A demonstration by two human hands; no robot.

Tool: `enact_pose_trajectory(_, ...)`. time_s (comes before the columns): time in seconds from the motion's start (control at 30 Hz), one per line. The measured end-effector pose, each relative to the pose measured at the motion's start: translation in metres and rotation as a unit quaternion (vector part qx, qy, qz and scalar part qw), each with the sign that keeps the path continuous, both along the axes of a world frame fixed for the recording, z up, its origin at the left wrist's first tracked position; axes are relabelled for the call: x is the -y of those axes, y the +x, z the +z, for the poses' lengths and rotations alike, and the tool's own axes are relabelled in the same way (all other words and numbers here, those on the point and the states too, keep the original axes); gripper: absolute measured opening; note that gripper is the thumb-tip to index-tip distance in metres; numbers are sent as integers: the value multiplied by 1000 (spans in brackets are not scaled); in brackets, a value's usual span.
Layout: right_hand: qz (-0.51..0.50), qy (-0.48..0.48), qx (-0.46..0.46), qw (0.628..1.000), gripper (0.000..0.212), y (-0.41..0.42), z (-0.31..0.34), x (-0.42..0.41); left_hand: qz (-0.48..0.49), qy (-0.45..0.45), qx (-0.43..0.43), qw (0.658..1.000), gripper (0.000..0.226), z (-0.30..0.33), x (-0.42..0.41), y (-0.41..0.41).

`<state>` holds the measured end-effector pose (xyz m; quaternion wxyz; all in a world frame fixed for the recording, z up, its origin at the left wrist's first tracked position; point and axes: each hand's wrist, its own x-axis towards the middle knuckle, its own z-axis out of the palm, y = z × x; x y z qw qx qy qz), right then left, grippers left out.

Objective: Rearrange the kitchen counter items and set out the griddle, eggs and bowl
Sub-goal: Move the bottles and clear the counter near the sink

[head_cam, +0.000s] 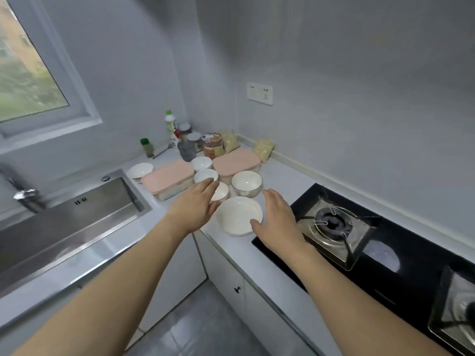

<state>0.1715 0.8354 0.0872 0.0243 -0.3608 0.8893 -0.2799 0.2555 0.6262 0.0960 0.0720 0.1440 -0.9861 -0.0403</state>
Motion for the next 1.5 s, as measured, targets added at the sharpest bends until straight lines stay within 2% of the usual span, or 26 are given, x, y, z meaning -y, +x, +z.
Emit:
enact_pose_trajectory(0.3,54,-13,15,998,68,-44,-10,111,55,23,13,998,59,-17,97,-18)
enact_pose_trajectory(0.57,78,-44,10,996,69,-120,5,216,102,5,4,995,58,13,200,-79)
enact_pose_trajectory(0.83,89,-11,20,996,65,-173,-3,295,141,52,14,989,56,4,284,-122)
enact_pose_trajectory(0.97,71,-3,28,997,58,-207,-6,349,127,57,29,990,57,1,349,-162)
enact_pose_trajectory(1.03,60,0,34,998,55,-222,-6,373,105,32,26,994,56,4,376,-184)
enact_pose_trajectory(1.2,43,31,47,997,59,-263,0,449,44,-5,2,999,54,23,457,-248)
enact_pose_trajectory(1.4,75,91,20,993,59,-309,8,528,58,35,-49,996,58,50,542,-313)
enact_pose_trajectory(1.5,88,133,13,987,60,-334,2,562,69,54,-32,996,59,59,575,-339)
